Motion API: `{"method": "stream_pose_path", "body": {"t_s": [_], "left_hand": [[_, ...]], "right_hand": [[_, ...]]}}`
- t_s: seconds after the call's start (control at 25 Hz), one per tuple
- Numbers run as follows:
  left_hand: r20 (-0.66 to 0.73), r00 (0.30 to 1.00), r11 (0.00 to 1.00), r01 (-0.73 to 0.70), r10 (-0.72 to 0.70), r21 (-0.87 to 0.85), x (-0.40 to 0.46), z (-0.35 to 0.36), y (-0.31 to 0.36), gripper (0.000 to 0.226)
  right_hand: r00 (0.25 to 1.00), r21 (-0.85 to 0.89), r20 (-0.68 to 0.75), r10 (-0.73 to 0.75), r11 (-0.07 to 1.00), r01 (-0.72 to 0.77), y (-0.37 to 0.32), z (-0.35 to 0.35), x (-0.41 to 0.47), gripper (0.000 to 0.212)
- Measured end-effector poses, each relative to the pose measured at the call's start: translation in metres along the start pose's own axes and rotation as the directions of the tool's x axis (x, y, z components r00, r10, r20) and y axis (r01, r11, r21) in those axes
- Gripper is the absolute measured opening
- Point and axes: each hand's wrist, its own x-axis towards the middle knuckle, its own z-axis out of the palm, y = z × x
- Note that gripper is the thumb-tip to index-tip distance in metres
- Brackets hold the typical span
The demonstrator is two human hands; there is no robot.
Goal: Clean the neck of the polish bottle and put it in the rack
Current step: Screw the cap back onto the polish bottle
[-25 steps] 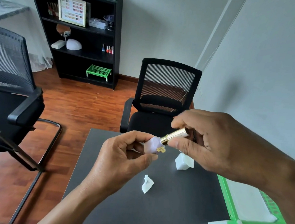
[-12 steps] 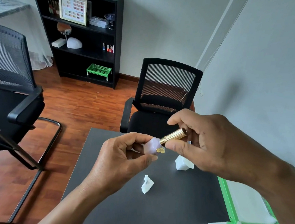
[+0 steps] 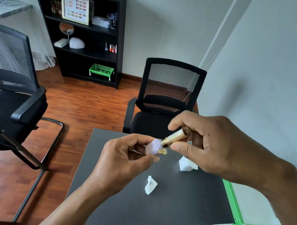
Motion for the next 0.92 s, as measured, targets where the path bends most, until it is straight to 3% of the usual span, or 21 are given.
{"method": "stream_pose_path", "body": {"t_s": [0.32,0.44,0.8,0.92], "left_hand": [[0.017,1.0,1.0,0.012,-0.011,-0.014,0.0,0.0,-0.001,0.026],[0.022,1.0,1.0,0.013,-0.013,-0.017,0.0,0.0,-0.001,0.027],[0.017,1.0,1.0,0.022,-0.021,-0.012,0.0,0.006,-0.004,0.026],[0.016,1.0,1.0,0.022,-0.022,-0.003,0.0,0.006,-0.008,0.031]], "right_hand": [[1.0,0.016,-0.021,0.012,1.0,-0.012,0.004,0.006,0.0,0.03],[1.0,0.062,0.001,-0.009,0.998,0.009,0.006,0.006,0.0,0.017],[0.999,0.04,0.02,-0.036,0.999,0.035,0.016,0.008,-0.001,0.008],[1.0,0.117,0.013,0.002,0.993,-0.004,0.022,0.013,0.0,0.006]]}}
